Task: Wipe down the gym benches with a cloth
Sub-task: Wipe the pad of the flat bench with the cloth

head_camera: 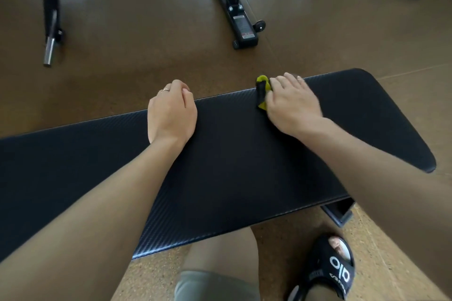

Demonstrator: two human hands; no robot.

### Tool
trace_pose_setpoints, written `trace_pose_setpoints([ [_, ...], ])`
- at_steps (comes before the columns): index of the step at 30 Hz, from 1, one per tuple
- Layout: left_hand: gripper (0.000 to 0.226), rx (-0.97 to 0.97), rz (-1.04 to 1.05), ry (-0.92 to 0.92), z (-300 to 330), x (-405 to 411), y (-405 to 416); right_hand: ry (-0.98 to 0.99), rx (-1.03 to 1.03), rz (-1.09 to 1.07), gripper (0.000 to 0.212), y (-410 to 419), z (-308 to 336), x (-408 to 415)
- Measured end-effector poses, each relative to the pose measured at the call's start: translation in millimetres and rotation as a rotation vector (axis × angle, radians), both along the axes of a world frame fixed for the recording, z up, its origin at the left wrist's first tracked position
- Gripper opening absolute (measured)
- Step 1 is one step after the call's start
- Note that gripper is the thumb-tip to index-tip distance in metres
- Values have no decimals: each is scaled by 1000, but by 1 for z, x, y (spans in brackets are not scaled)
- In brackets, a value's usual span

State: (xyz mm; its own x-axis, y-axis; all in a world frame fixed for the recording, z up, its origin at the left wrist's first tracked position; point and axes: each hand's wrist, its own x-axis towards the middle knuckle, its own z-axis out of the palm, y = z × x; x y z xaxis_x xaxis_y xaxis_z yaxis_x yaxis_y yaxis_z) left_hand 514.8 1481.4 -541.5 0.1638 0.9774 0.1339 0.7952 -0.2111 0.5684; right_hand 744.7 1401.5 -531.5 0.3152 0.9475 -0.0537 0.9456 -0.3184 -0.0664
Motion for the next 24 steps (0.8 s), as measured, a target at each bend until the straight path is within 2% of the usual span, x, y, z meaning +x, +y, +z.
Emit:
trace_pose_setpoints([
  [3, 33, -37, 33, -118, 2, -2, 2, 45, 23, 145, 47, 30, -1, -77],
  [6, 32, 2, 89, -281, 12, -15, 4, 115, 34, 380, 55, 14, -3, -143],
  [9, 32, 12, 126, -369, 26, -36, 7, 134, 3, 536, 59, -21, -3, -128],
  [11, 32, -33, 169, -416, 33, -50, 8, 88, 23, 484, 64, -29, -5, -96],
  [13, 33, -56, 211, -451, 38, -63, 3, 49, 12, 314, 63, -16, -6, -72],
  [16, 33, -54, 240, -480, 39, -75, -7, 100, -30, 188, 58, 23, -1, -110],
  [20, 32, -32, 247, -508, 40, -80, -13, 163, -21, 503, 61, 26, -1, -218],
  [24, 32, -27, 214, -426, 45, -75, -14, 148, -25, 812, 55, -25, 1, -222],
])
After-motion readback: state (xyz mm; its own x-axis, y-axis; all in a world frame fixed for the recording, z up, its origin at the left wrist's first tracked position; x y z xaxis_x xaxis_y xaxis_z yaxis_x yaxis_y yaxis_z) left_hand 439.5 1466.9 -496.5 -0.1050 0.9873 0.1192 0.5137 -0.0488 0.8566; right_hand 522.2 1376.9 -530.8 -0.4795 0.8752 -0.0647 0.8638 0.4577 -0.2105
